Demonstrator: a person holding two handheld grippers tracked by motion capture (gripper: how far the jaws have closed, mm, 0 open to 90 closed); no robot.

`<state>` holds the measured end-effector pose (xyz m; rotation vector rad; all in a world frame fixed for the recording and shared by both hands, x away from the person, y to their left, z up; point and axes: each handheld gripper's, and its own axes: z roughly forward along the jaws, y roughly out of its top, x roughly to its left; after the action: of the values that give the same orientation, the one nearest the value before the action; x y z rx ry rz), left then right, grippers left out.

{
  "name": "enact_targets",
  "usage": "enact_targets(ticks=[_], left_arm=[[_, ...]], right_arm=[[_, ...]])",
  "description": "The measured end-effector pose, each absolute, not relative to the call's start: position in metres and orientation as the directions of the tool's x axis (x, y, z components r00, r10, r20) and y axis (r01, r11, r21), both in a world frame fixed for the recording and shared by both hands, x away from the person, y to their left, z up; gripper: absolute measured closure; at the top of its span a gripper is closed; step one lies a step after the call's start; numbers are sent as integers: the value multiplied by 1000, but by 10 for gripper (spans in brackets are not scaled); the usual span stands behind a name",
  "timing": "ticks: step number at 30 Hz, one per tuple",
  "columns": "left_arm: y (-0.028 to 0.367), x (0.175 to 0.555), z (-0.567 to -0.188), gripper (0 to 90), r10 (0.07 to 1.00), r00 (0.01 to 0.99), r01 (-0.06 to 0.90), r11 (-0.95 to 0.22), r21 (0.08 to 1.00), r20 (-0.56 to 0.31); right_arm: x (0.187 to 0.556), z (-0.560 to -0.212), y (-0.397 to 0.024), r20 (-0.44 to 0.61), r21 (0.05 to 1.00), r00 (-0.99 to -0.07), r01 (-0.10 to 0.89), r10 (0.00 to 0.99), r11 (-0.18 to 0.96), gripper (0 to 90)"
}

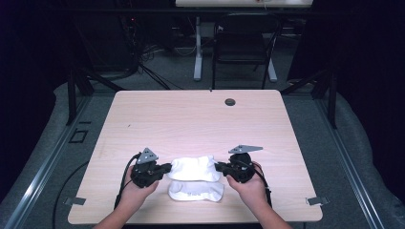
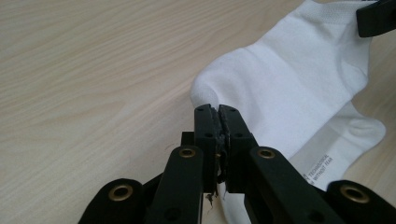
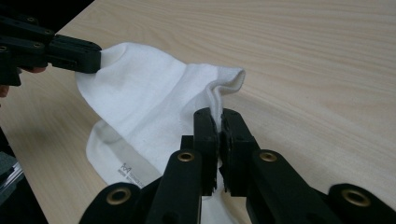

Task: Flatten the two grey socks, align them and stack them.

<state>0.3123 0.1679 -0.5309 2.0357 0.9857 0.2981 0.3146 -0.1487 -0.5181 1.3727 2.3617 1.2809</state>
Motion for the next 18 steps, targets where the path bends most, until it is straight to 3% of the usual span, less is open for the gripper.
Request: enact_targets(ticks=[18], left_arm=[[173, 288, -533, 868, 713, 672, 550, -303, 778, -198]], right_arm=[[285, -523, -153, 318, 727, -592, 654, 741, 211, 863]])
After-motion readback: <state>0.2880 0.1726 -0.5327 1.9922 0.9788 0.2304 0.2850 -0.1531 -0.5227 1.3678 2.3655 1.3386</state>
